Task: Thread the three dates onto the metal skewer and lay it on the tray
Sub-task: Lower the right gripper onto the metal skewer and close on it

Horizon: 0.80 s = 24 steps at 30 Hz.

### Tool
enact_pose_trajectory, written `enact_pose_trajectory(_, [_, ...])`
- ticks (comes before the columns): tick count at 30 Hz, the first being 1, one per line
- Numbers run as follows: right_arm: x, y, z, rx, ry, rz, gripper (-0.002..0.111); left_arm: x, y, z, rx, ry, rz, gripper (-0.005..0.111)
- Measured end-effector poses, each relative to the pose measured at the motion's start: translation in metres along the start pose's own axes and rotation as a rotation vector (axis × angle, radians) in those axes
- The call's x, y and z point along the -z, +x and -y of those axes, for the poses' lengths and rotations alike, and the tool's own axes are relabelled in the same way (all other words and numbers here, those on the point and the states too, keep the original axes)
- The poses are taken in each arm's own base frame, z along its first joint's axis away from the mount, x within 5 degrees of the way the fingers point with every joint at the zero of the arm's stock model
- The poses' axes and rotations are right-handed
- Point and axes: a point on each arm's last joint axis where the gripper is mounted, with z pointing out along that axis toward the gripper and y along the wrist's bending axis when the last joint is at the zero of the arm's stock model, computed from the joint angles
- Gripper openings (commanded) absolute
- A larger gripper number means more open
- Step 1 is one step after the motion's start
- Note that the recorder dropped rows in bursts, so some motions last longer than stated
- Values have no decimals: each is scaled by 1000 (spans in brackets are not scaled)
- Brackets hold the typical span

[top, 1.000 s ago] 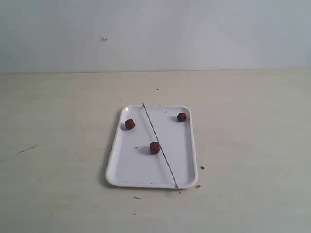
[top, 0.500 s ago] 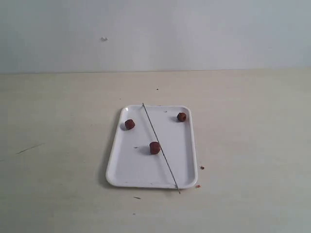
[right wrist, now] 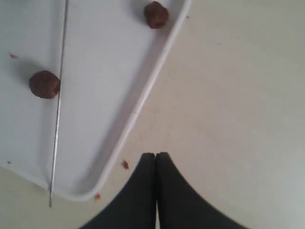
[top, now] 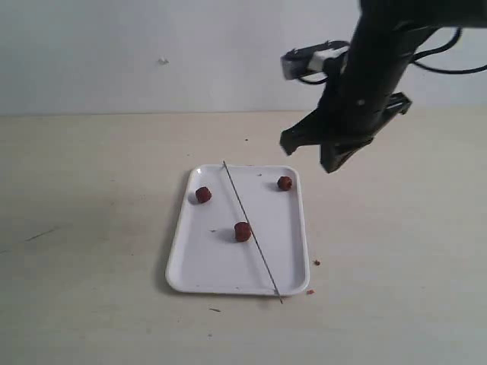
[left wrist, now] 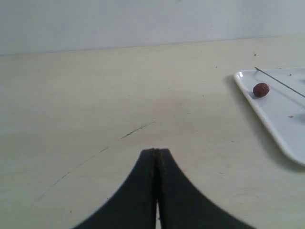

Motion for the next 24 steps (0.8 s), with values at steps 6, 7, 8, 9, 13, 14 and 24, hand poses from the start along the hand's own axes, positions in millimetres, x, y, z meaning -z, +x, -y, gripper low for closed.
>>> enact_pose_trajectory(6, [-26,-13,-44,54,-56,35,21,0,0,0,0,0,0,0])
enact_pose_trajectory(7, [-28,-12,-47,55,-63,29,25,0,0,0,0,0,0,0])
enact_pose_trajectory(8, [-30,-12,-51,59,-73,20,28,0,0,0,0,0,0,0])
enact_pose_trajectory(9, [-34,-11,-54,56,-80,3,32,0,0,0,0,0,0,0])
enact_pose_trajectory(13, [-49,-7,-60,46,-104,-65,41,0,0,0,0,0,0,0])
enact_pose_trajectory(14, [-53,-6,-62,43,-110,-80,41,0,0,0,0,0,0,0])
enact_pose_trajectory(24, [-95,2,-80,58,-127,-189,41,0,0,0,0,0,0,0])
